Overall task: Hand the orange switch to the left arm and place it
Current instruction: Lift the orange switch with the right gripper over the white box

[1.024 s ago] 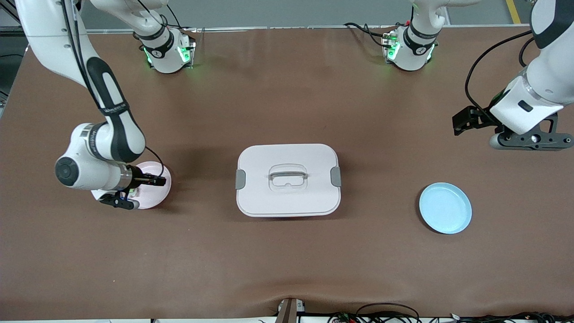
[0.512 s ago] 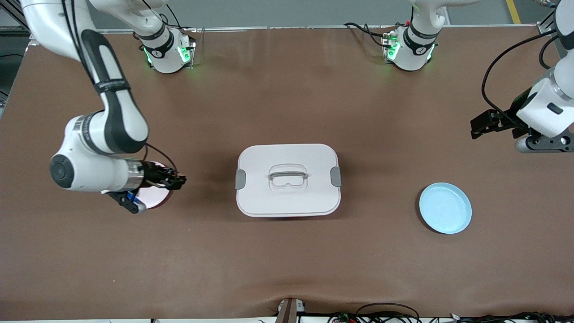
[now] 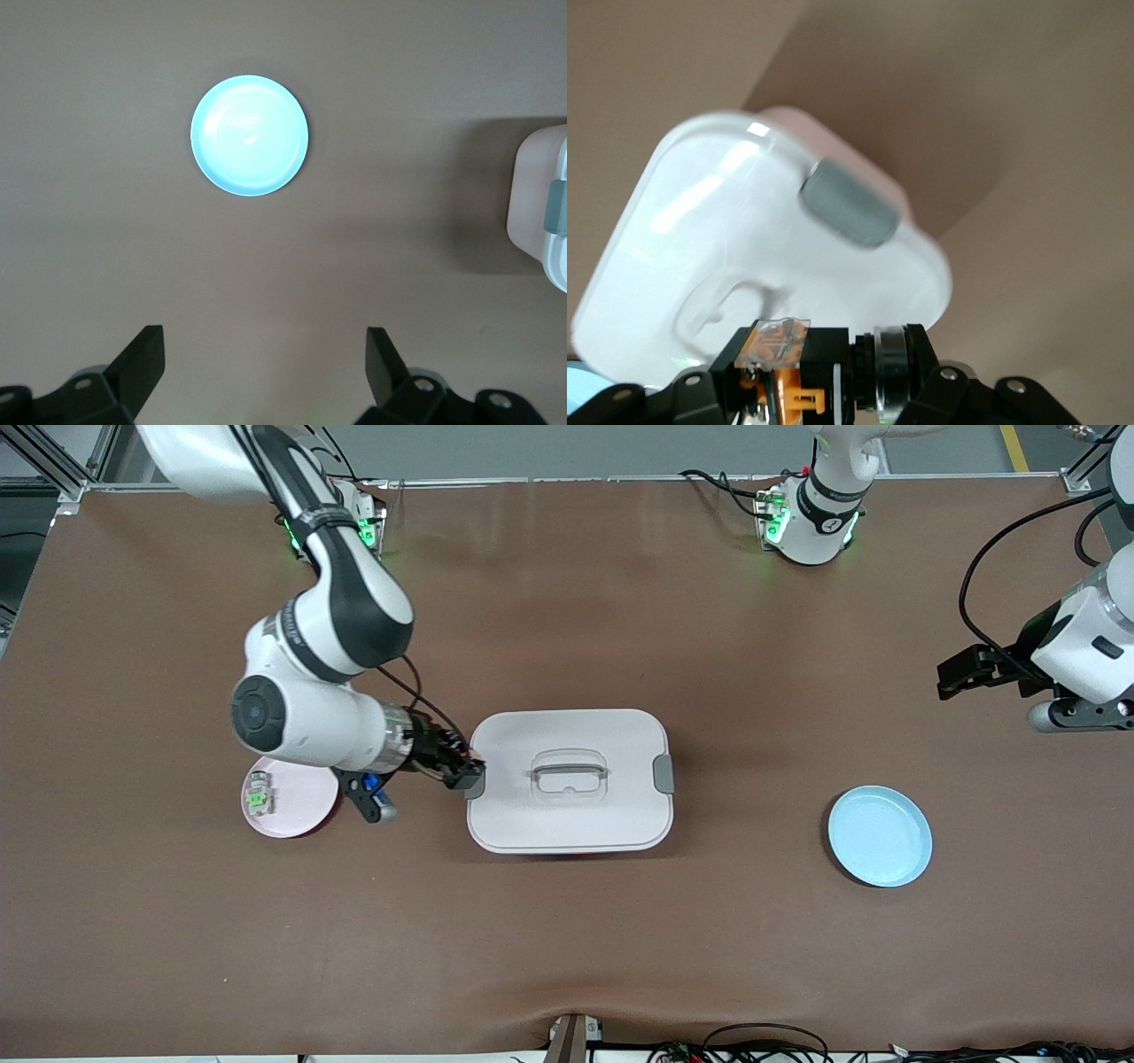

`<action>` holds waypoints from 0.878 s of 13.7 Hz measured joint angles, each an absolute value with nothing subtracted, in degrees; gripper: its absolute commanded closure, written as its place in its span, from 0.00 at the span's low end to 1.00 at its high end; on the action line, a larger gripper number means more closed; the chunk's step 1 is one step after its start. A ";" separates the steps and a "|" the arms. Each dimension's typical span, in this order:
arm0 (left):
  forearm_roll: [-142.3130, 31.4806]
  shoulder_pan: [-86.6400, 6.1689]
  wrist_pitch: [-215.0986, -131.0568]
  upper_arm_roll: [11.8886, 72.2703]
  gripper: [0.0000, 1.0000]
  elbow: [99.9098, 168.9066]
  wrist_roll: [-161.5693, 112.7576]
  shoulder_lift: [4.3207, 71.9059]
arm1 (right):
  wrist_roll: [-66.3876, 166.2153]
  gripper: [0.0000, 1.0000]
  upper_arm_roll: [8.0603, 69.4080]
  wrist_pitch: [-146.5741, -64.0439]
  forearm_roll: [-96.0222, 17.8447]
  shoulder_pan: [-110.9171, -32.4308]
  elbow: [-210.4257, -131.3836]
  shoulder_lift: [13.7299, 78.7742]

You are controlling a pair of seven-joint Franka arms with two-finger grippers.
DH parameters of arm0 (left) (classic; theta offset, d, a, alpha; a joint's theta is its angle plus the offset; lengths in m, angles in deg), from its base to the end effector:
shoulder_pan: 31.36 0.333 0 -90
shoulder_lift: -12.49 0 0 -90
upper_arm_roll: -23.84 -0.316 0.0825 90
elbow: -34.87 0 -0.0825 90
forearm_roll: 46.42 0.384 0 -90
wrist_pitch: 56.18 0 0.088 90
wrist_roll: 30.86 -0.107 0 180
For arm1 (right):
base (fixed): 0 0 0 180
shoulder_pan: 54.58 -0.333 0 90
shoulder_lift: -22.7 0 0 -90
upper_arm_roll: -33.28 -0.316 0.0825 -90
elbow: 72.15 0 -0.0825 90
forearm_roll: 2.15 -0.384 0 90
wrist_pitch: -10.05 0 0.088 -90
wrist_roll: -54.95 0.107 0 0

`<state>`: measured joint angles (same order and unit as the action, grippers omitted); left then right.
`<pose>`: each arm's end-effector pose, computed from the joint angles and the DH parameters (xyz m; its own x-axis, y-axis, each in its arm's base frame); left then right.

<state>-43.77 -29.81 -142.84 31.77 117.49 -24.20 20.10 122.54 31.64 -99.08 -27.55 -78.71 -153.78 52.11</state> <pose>0.5863 -0.0546 0.6047 0.9983 0.0078 -0.0573 0.0058 -0.9994 -0.0349 0.6203 0.3299 0.4041 0.5924 -0.6955 -0.4065 -0.7851 -0.6116 -0.0977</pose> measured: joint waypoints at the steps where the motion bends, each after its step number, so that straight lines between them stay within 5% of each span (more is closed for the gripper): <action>1: -43.77 -29.81 -142.81 31.77 0.00 117.45 -24.20 20.11 | 125.89 1.00 31.65 -99.24 -27.71 -79.95 -151.20 53.70; 12: -47.70 -30.41 -142.79 32.01 0.00 117.46 -24.20 22.38 | 152.33 1.00 29.88 -110.04 -28.36 -88.72 -133.11 65.40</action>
